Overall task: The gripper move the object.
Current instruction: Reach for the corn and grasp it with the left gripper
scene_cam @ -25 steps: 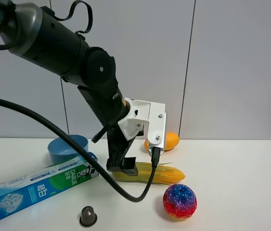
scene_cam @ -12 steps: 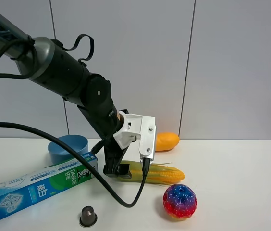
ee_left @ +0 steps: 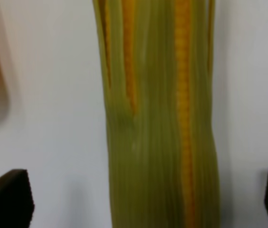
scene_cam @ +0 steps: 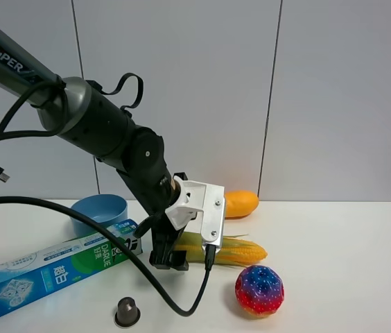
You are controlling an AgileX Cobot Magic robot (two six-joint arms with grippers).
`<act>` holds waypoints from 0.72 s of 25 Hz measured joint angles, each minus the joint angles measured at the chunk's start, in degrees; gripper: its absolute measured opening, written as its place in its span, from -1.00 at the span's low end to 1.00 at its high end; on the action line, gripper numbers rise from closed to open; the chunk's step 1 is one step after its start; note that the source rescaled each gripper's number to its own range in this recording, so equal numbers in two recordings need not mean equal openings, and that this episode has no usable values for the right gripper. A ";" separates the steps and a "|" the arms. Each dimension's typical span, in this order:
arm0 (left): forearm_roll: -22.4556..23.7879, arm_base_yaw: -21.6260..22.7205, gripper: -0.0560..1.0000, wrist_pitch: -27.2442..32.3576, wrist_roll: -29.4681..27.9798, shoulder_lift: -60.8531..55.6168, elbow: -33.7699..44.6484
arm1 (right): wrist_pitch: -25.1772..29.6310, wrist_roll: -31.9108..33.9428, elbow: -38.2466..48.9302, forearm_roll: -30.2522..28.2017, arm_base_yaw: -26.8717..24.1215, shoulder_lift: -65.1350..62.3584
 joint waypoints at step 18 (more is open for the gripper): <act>-0.17 0.00 1.00 8.91 0.08 3.74 -8.47 | 0.00 0.00 0.00 0.00 0.00 0.00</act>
